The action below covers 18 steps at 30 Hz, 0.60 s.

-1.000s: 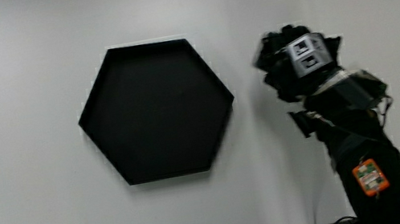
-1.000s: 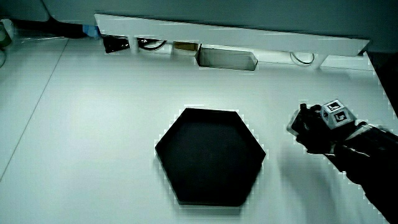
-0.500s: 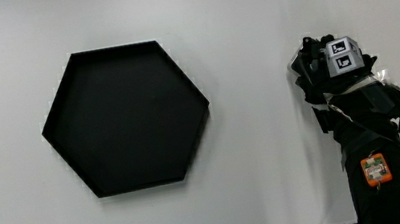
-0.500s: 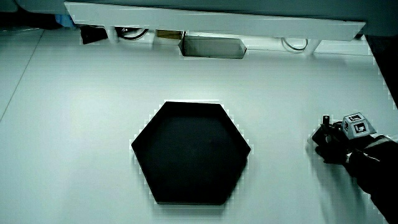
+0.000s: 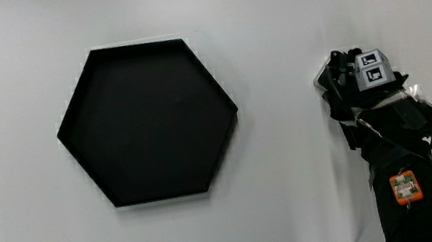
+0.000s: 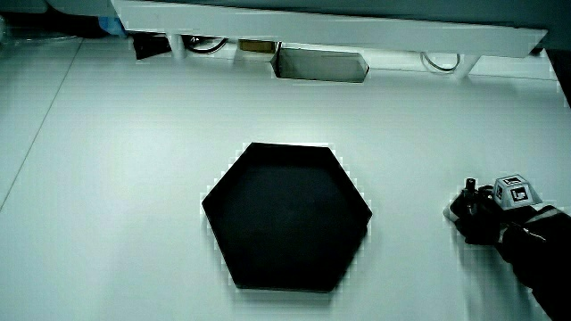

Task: Place speaker on desk

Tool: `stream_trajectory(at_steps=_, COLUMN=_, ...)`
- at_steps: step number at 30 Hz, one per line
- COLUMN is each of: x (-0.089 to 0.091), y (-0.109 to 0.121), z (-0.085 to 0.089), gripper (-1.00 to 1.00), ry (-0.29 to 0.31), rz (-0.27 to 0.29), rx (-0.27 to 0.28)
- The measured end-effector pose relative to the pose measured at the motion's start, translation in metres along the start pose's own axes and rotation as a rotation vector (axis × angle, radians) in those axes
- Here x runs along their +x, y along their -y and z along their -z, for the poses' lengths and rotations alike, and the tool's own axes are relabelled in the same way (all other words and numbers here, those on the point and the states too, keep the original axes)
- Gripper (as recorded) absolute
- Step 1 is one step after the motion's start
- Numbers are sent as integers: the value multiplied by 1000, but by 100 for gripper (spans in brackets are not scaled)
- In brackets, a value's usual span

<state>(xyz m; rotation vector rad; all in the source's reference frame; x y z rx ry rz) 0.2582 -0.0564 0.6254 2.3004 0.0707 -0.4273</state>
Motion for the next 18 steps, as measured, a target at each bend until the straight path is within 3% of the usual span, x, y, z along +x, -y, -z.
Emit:
stream_trajectory(at_steps=1, x=2, y=2, z=1, gripper=-36, ry=-20, rz=16, rx=27)
stream_trajectory(at_steps=3, x=3, y=7, z=5, gripper=-55, ry=-88, rz=-23, rx=23)
stream_trajectory(at_steps=4, x=4, y=-3, z=17, gripper=-64, ry=-156, rz=-57, rx=-82)
stream_trajectory(at_steps=5, x=3, y=13, z=8, gripper=-73, ry=-119, rz=-53, rx=72)
stream_trajectory(at_steps=7, x=3, y=17, z=13, gripper=-91, ry=-161, rz=-59, rx=73)
stream_trajectory(at_steps=8, x=4, y=17, z=16, gripper=-100, ry=-176, rz=-49, rx=104)
stream_trajectory(at_steps=12, x=10, y=25, z=29, gripper=-100, ry=-248, rz=-83, rx=153)
stream_trajectory(at_steps=13, x=12, y=25, z=34, gripper=-100, ry=-255, rz=-78, rx=152)
stream_trajectory(at_steps=14, x=14, y=32, z=34, gripper=-100, ry=-244, rz=-50, rx=190)
stream_trajectory(at_steps=18, x=24, y=48, z=40, gripper=-100, ry=-299, rz=-119, rx=258)
